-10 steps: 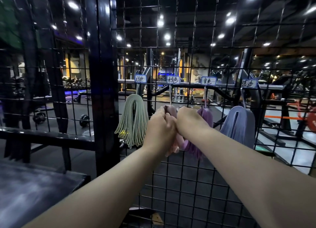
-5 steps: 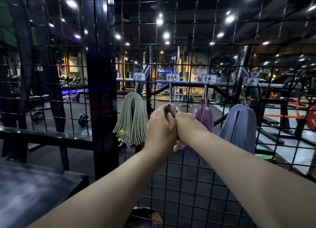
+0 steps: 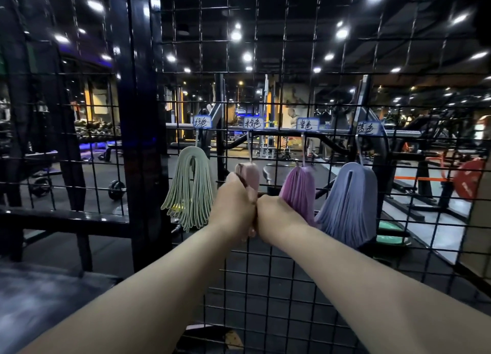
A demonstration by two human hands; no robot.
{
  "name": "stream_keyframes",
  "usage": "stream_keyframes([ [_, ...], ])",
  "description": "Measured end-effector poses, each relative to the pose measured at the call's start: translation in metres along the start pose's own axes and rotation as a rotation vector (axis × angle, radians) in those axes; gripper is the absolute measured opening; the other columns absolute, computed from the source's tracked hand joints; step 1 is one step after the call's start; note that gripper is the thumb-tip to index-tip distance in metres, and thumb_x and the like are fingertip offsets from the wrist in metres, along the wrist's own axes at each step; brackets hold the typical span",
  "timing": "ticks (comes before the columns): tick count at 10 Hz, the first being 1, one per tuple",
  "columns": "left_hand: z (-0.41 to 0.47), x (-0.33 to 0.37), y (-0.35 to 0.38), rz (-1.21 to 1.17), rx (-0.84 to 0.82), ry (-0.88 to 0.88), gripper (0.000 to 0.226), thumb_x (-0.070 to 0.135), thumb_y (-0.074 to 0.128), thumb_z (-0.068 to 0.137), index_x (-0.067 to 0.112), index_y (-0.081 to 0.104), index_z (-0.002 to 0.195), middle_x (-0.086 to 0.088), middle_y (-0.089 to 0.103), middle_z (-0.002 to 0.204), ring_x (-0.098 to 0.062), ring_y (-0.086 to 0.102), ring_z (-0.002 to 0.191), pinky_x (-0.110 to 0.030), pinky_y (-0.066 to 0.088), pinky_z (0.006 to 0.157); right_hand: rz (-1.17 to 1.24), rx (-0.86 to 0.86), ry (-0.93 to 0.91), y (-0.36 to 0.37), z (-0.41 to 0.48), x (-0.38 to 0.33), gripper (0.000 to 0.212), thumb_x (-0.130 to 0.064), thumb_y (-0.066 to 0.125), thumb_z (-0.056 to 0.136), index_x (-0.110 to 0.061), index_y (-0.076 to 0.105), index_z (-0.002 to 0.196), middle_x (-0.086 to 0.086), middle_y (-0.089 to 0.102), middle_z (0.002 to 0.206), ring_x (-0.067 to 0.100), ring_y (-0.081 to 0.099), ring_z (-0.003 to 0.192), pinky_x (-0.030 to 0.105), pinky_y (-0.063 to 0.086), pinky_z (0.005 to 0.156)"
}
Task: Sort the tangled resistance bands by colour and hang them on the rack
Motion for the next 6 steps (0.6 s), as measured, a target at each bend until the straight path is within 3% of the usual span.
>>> stream_keyframes([
  [1,-0.003,-0.001,0.003,-0.030,-0.005,-0.022,0.010,0.020,0.052,0.101,0.013,0.046,0.106,-0.004,0.063,0.092,-0.013,0.059,0.071,-0.028,0.045,0.052,-0.382,0.089,-0.251,-0.001,-0.007,-0.003,0.028,-0.022,0.026,0.103,-0.021,0.052,0.092,-0.002,0.045,0.075,0.015,0.043,0.063,0.021,0.030,0.050],
  [2,-0.007,-0.008,0.010,-0.033,-0.024,-0.048,0.017,0.017,0.056,0.098,0.015,0.044,0.109,-0.004,0.062,0.100,-0.020,0.060,0.084,-0.035,0.051,0.070,-0.500,-0.204,-0.368,0.002,-0.012,-0.005,0.070,-0.028,-0.007,0.082,-0.019,0.058,0.105,-0.004,0.053,0.083,0.013,0.052,0.072,0.018,0.045,0.057],
  [3,-0.015,-0.019,0.020,-0.002,-0.031,-0.078,0.016,0.017,0.057,0.097,0.013,0.046,0.107,-0.003,0.062,0.098,-0.022,0.061,0.086,-0.040,0.053,0.078,-1.376,-0.330,-0.478,0.013,-0.023,0.001,0.052,-0.007,0.042,0.063,-0.008,0.055,0.114,0.016,0.061,0.106,0.034,0.058,0.106,0.036,0.052,0.090],
  [4,-0.024,-0.028,0.026,-0.020,-0.024,-0.110,0.017,0.021,0.059,0.095,0.015,0.046,0.104,0.000,0.061,0.093,-0.020,0.062,0.083,-0.043,0.055,0.077,-1.471,-0.414,-0.325,0.026,-0.027,0.008,0.039,-0.004,0.046,0.063,-0.009,0.051,0.101,0.017,0.053,0.096,0.039,0.048,0.091,0.041,0.039,0.055],
  [5,-0.032,-0.037,0.030,-0.026,-0.029,-0.135,0.020,0.026,0.061,0.094,0.015,0.045,0.102,0.000,0.061,0.092,-0.021,0.062,0.082,-0.040,0.052,0.075,-1.721,-0.453,-0.531,0.039,-0.033,0.014,0.036,-0.004,0.048,0.067,-0.011,0.054,0.102,0.011,0.054,0.107,0.036,0.049,0.097,0.039,0.037,0.052],
  [6,-0.042,-0.046,0.033,-0.001,-0.070,-0.172,0.023,0.029,0.063,0.092,0.016,0.046,0.101,0.004,0.060,0.088,-0.013,0.058,0.078,-0.034,0.045,0.069,-1.368,-0.321,-0.406,0.049,-0.031,0.017,0.046,-0.015,0.048,0.076,-0.013,0.060,0.121,0.008,0.061,0.119,0.029,0.055,0.114,0.032,0.053,0.089],
])
Point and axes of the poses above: each hand's wrist, its own z-axis towards the middle knuckle, its own y-axis out of the palm, x = y × z, the point moved 2 cm from there along z, towards the middle knuckle
